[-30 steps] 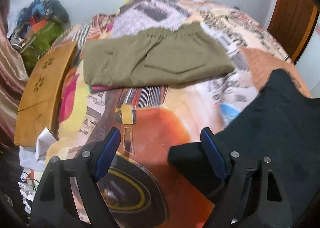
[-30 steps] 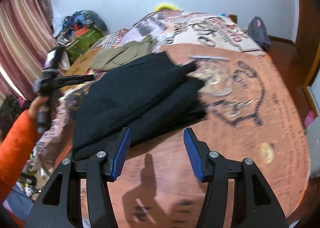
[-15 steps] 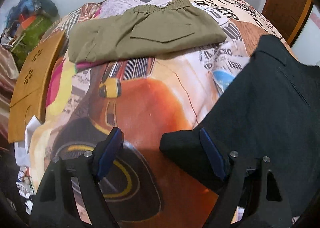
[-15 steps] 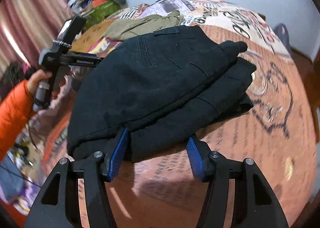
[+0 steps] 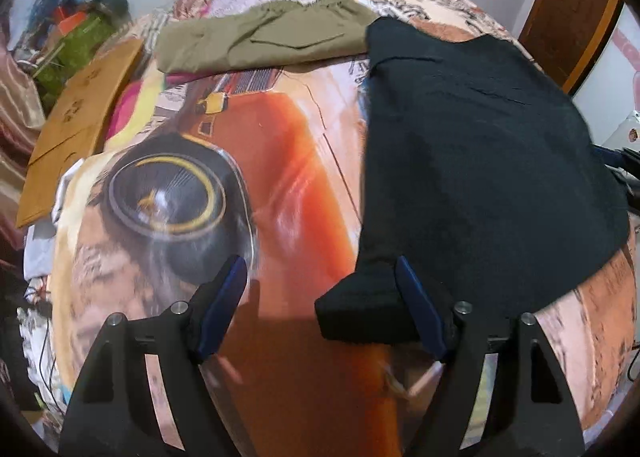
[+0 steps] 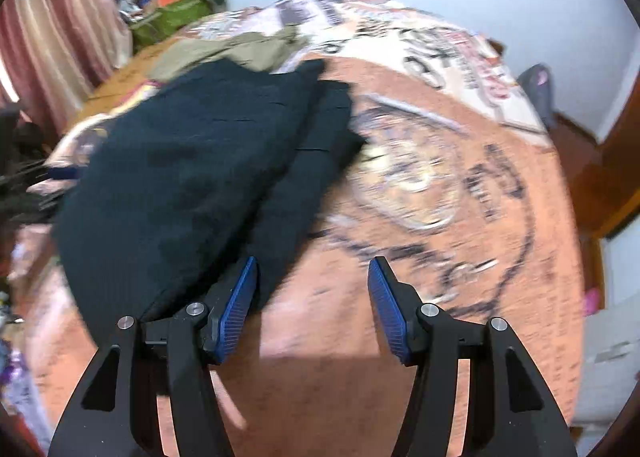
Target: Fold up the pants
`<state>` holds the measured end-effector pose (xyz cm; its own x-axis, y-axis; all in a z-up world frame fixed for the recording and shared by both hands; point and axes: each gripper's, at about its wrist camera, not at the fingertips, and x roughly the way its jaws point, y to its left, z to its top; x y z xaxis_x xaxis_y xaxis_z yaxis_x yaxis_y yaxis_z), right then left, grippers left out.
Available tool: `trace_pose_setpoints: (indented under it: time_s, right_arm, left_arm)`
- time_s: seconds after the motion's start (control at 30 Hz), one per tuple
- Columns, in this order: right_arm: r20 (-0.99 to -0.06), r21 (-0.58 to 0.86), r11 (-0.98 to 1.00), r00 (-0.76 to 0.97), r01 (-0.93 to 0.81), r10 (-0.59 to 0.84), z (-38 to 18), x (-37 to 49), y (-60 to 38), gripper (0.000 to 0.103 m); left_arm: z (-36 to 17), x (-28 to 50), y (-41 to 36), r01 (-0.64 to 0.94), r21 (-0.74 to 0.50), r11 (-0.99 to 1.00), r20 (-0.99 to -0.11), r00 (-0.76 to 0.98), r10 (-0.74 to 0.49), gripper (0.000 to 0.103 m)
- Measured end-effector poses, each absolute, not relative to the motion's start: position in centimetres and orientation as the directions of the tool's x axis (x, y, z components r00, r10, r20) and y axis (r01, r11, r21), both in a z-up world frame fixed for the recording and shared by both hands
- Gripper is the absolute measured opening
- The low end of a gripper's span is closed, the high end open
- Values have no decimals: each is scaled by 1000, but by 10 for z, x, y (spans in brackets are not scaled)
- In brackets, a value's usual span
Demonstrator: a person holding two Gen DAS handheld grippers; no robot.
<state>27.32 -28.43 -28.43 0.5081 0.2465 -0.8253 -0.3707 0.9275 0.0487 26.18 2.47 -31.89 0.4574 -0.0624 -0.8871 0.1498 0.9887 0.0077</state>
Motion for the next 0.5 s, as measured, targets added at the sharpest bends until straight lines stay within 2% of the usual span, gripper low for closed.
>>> trace_pose_setpoints:
  time_s: [0.13, 0.23, 0.37, 0.5]
  right_arm:
    - [-818, 77, 937, 516, -342, 256, -276, 270, -294, 53]
    - [-779, 106, 943, 563, -314, 275, -257, 266, -301, 53]
    - [-710, 151, 940, 629, -305, 318, -232, 267, -294, 55]
    - [-692, 153, 926, 631, -346, 350, -226, 276, -269, 57]
  left_arm:
    - [-298, 247, 32, 117, -25, 993, -867, 492, -80, 72]
    - [-271, 249, 37, 103, -54, 993, -835, 541, -101, 72]
    - [-243, 264, 27, 140, -101, 985, -784, 598, -165, 72]
    - [-247, 288, -3, 202, -95, 975, -778, 596, -199, 73]
